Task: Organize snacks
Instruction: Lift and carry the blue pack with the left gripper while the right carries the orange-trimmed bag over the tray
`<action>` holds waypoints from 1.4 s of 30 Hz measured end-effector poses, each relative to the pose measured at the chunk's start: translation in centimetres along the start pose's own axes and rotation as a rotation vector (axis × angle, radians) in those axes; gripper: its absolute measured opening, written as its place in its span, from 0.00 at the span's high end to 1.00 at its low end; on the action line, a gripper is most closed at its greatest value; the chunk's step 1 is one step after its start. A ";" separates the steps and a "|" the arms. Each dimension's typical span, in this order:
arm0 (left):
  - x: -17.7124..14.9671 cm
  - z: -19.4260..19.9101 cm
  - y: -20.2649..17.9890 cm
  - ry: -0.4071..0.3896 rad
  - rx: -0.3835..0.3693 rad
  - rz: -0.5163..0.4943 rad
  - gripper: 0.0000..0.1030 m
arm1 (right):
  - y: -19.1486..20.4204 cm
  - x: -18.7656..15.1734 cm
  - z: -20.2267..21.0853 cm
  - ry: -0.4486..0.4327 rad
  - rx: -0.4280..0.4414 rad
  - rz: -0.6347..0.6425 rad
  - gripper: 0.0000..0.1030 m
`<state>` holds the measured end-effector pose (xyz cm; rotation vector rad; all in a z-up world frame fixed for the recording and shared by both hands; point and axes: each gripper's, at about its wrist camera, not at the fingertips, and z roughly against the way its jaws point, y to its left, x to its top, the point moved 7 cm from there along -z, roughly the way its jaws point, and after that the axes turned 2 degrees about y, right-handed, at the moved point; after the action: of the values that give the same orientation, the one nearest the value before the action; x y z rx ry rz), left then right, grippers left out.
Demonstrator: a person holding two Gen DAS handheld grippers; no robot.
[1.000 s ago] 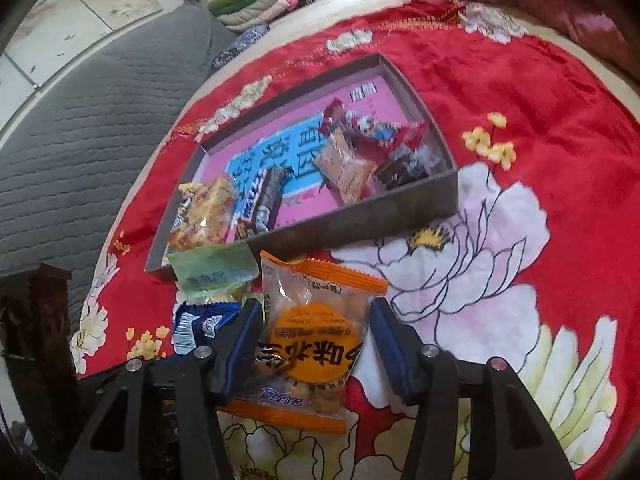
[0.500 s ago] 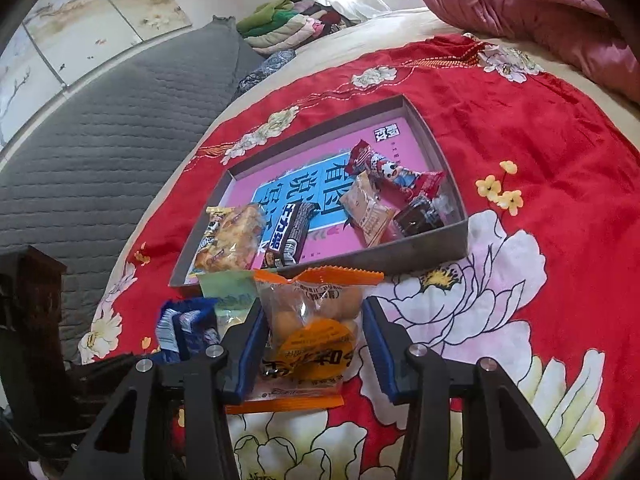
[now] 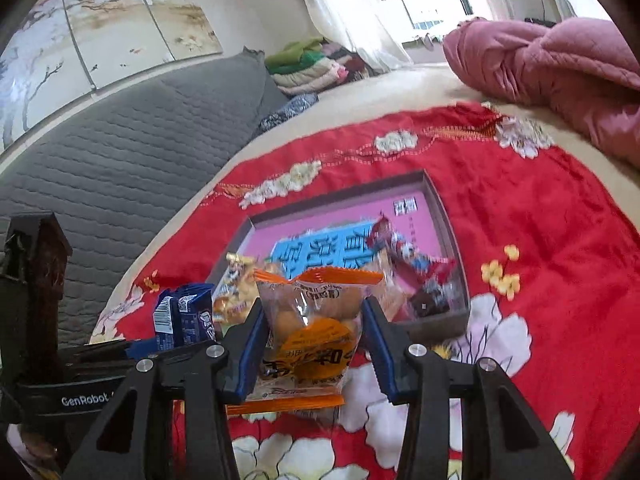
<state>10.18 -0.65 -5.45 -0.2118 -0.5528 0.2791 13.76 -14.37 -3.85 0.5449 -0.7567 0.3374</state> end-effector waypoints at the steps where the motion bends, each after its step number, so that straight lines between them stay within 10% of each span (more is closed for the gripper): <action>1: 0.4 0.0 0.1 -0.009 0.002 0.002 0.44 | 0.0 0.3 0.0 -0.008 -0.006 0.002 0.55; 42: 5.6 -5.9 -0.6 0.009 0.062 0.018 0.44 | -5.1 3.2 -5.2 -0.039 -0.184 -0.030 0.55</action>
<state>18.08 -0.20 -7.43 -0.1578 -0.5324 0.3127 21.26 -15.22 -6.34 0.3901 -0.8069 0.2269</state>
